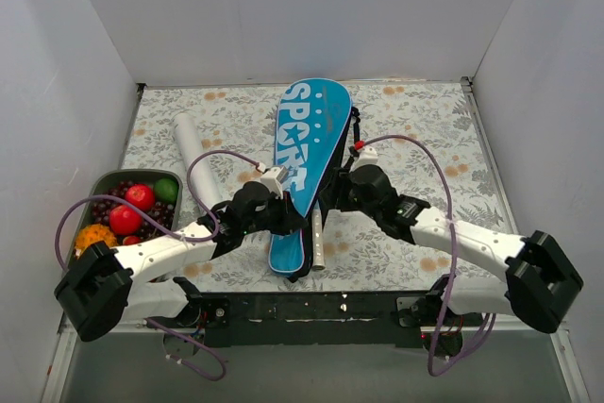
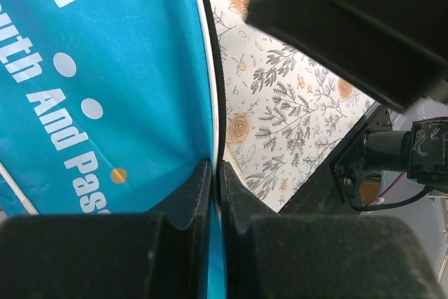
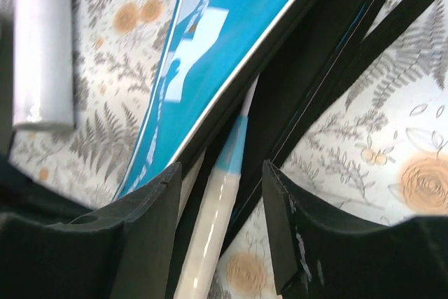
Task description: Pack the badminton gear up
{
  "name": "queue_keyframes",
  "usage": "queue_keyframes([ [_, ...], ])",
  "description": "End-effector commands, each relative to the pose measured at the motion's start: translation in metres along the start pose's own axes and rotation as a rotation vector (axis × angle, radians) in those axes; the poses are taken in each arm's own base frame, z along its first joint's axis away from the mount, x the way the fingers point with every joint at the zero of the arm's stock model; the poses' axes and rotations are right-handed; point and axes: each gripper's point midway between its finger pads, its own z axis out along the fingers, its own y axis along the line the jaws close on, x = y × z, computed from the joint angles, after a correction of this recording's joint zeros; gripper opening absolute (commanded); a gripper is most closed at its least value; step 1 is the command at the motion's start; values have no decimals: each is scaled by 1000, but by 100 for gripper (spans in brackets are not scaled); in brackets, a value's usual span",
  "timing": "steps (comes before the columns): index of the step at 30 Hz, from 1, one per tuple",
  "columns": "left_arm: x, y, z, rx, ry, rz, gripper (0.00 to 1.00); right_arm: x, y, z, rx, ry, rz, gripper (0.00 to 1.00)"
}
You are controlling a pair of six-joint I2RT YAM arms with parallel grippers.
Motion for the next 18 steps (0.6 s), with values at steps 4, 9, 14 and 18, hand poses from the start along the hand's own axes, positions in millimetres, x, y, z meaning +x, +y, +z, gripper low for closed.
queue_keyframes([
  [4,-29,-14,0,5,-83,32,0,61,8,-48,-190,196,91,57],
  [9,-27,-10,3,-12,-72,34,0,79,19,-70,-304,257,167,56],
  [14,-29,-10,4,-20,-72,32,0,96,21,-74,-351,297,195,56],
  [18,-31,-10,5,-26,-70,35,0,114,22,-74,-382,339,237,55],
])
